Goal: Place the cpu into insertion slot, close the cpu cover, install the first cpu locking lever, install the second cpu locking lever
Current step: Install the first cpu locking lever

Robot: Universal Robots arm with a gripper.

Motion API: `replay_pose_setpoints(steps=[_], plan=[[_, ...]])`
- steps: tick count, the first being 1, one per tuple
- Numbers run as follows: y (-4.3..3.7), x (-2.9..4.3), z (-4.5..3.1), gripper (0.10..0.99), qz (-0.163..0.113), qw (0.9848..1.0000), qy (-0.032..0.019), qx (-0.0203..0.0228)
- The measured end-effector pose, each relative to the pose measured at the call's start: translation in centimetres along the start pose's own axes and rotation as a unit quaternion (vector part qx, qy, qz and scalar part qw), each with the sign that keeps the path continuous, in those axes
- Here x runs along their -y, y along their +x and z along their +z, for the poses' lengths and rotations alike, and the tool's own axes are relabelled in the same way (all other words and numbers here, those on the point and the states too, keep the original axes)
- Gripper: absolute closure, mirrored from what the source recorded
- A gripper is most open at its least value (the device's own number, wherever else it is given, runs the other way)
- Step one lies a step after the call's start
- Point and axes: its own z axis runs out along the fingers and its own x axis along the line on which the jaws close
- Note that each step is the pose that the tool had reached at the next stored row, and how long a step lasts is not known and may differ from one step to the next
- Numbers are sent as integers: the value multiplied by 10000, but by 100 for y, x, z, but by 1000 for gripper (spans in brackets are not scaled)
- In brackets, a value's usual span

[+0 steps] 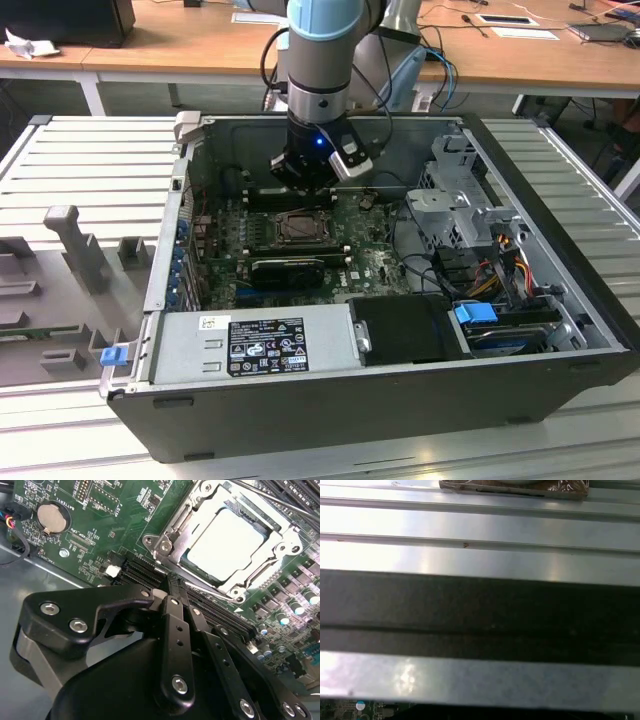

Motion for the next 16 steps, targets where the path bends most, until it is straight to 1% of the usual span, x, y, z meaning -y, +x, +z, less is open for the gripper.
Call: replay_pose_setpoints(steps=[4, 8, 16], plan=[[-1, 1, 12, 980, -1, 10000, 1, 1], [-3, 5, 44, 980, 0, 10000, 3, 1], [-6, 8, 70, 980, 0, 10000, 11, -1]])
